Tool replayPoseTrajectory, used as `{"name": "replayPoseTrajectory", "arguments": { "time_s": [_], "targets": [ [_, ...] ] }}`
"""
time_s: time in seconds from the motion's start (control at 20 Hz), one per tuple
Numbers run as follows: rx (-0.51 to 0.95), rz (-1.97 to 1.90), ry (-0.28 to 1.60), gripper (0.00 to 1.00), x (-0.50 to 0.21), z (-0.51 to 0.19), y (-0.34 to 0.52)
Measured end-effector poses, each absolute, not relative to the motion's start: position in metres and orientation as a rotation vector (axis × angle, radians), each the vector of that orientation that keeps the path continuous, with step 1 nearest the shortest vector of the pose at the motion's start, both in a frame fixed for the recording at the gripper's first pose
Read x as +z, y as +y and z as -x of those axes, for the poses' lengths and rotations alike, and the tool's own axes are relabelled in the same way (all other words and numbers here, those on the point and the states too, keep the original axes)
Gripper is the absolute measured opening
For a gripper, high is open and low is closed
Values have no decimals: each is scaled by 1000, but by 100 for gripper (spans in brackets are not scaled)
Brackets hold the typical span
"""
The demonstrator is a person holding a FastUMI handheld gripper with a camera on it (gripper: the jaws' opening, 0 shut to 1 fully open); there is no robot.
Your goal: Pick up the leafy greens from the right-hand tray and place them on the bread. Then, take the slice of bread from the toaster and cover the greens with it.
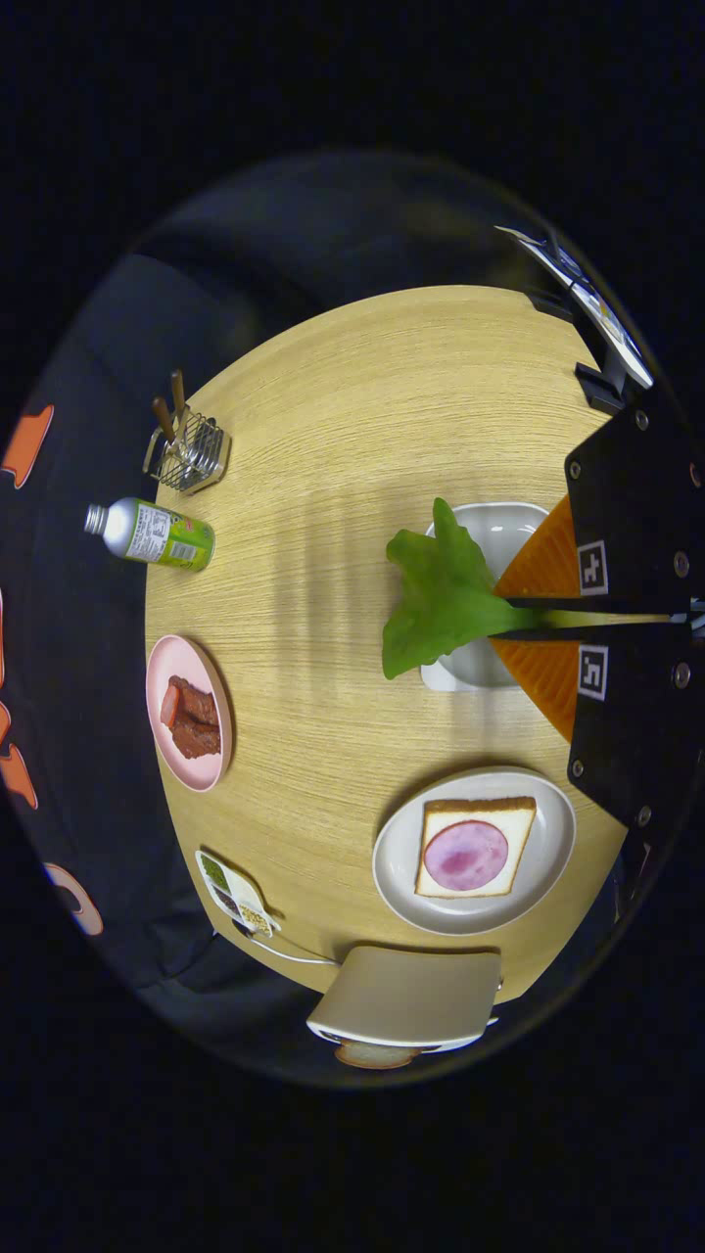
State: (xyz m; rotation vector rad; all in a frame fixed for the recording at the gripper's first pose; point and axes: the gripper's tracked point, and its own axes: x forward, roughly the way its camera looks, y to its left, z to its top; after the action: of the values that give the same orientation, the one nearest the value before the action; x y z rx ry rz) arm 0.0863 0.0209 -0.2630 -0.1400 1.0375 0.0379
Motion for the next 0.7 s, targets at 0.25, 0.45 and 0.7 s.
{"name": "replayPoseTrajectory", "arguments": {
  "time_s": [0.25, 0.45, 0.7],
  "targets": [
    [89, 138, 1013, 4, -249, -83, 64],
    [134, 135, 1006, 4, -246, -81, 106],
    [188, 160, 1007, 4, -252, -79, 152]
  ]
}}
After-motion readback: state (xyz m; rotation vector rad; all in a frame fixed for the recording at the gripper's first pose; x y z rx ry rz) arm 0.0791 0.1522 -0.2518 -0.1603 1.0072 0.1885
